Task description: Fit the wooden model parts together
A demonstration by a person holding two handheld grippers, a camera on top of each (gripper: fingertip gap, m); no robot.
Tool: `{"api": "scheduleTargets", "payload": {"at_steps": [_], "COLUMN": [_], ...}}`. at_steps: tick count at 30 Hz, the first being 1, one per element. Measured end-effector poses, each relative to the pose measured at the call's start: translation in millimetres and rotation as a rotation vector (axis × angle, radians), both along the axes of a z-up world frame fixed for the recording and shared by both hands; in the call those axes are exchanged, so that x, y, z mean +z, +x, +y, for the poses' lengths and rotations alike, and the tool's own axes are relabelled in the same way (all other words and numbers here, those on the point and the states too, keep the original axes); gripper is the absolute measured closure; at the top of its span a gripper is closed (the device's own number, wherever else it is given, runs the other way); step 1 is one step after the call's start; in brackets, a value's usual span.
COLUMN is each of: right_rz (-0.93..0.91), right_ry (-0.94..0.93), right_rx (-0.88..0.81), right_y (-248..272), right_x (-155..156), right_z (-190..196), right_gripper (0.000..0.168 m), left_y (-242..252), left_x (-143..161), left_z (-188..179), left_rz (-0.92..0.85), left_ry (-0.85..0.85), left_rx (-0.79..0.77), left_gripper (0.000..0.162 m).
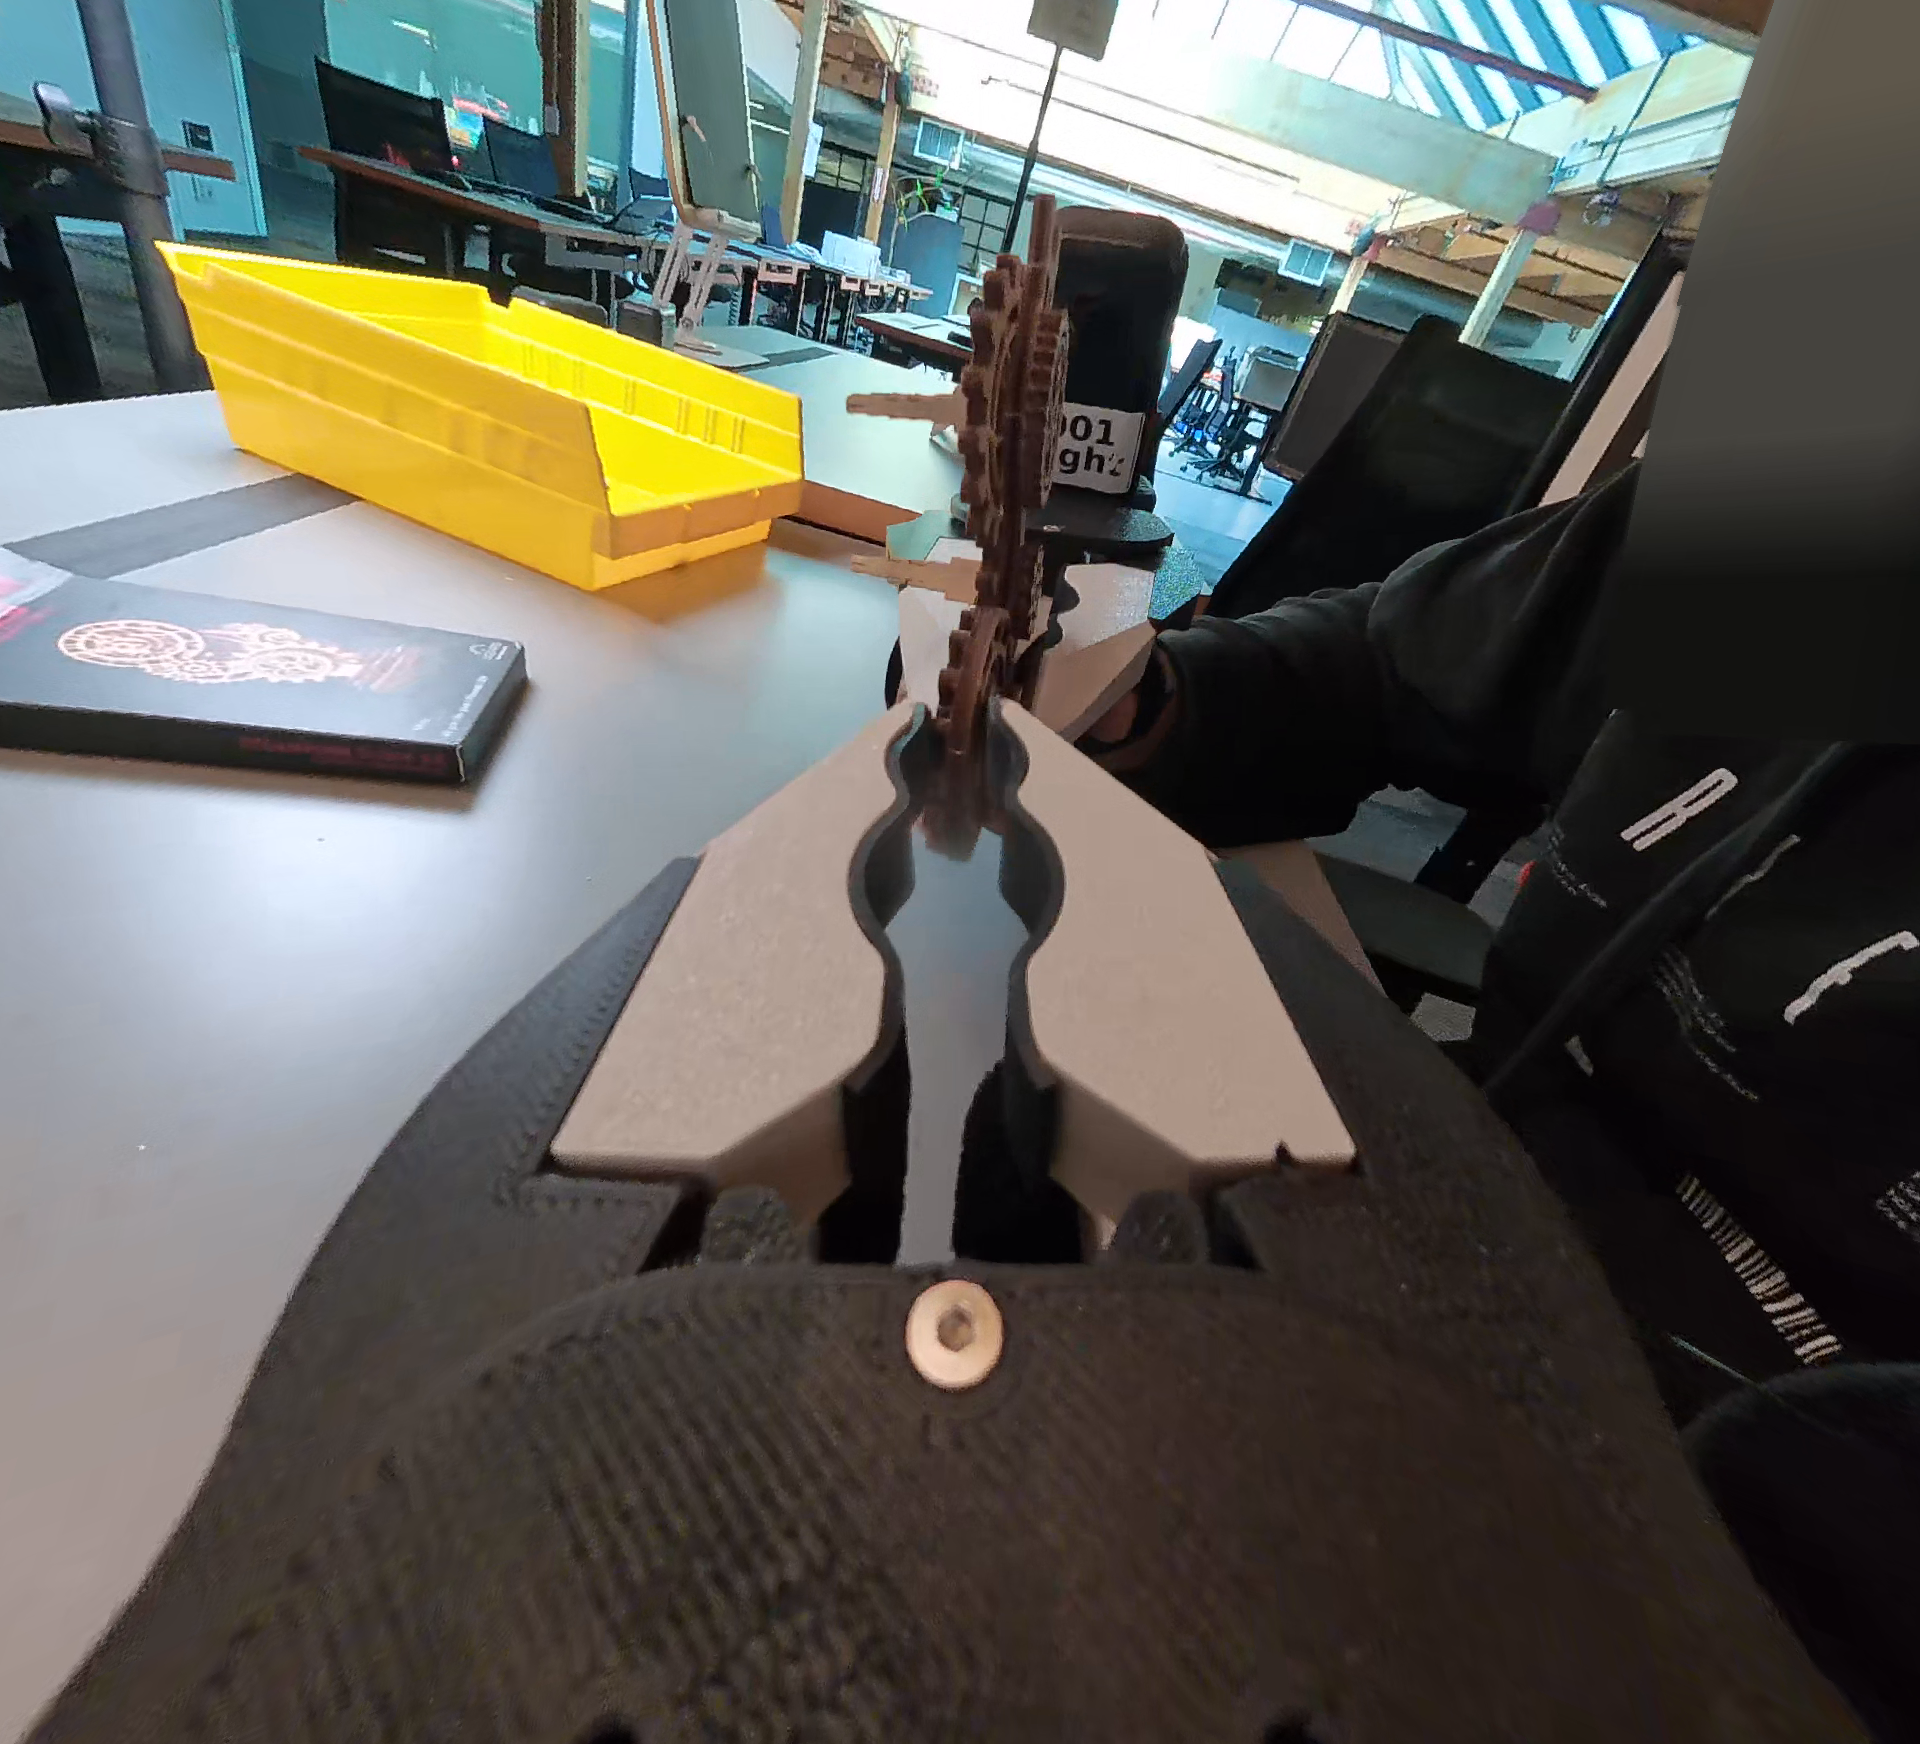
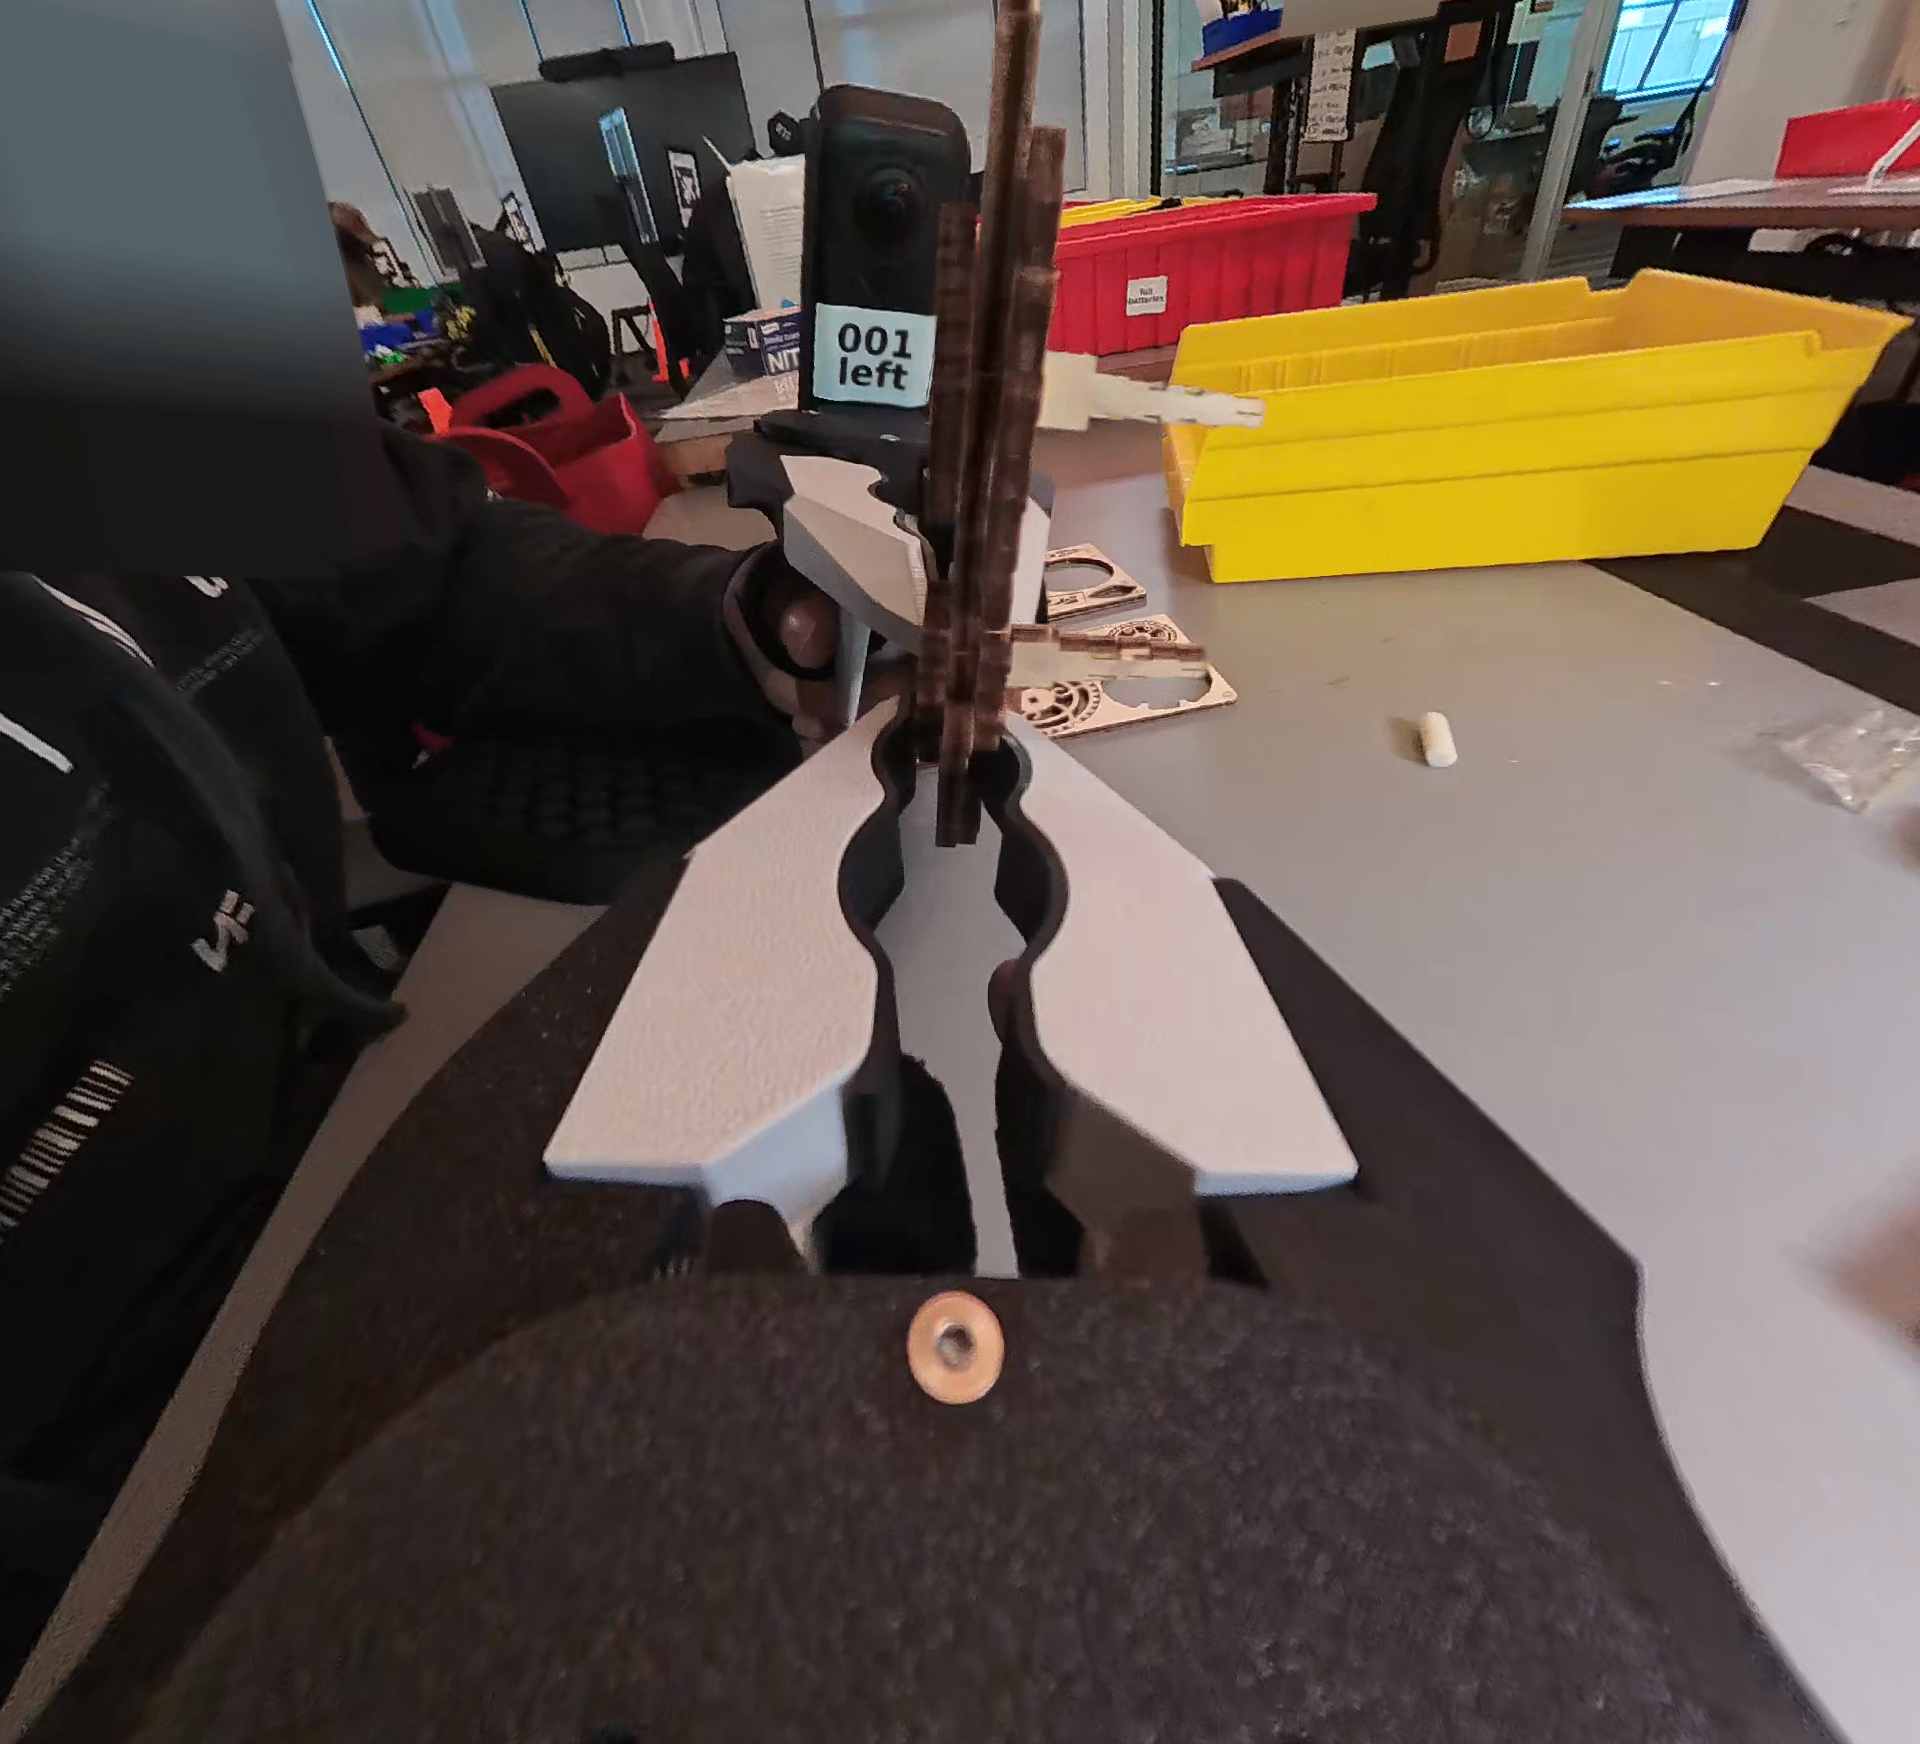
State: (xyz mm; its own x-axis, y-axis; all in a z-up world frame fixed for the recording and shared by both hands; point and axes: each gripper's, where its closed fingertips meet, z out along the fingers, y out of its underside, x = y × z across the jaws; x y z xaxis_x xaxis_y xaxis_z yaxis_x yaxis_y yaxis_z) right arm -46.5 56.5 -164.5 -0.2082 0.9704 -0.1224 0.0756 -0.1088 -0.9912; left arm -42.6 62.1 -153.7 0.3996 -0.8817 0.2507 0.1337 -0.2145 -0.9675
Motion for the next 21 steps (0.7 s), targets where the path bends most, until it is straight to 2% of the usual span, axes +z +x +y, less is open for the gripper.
{"api": "scheduleTargets", "payload": {"at_steps": [7,9,11,15,21], "right_rz": [0.010,-0.004,-0.008,-0.004,0.024], "right_ry": [0.152,0.212,0.274,0.369,0.413], "right_rx": [-0.005,-0.008,-0.012,-0.010,0.017], "right_y": [1.7,2.4,2.0,3.2,6.2], "right_x": [4.0,1.0,-0.2,1.3,2.8], "right_z": [-5.8,-7.0,-10.9,-16.1,-22.1], "right_gripper": [0.158,0.158,0.158,0.158,0.156], "left_y": [2.3,7.2,9.6,11.6,15.1], "left_x": [5.6,5.2,-0.9,-0.9,-1.0], "left_z": [-8.1,-13.5,-13.7,-20.1,-27.6], "left_rz": [0.018,0.040,0.107,0.136,0.195], "left_ry": [0.090,0.131,0.181,0.226,0.323], "left_rx": [-0.029,-0.049,-0.031,-0.061,-0.075], "left_gripper": [0.154,0.139,0.146,0.148,0.151]}}
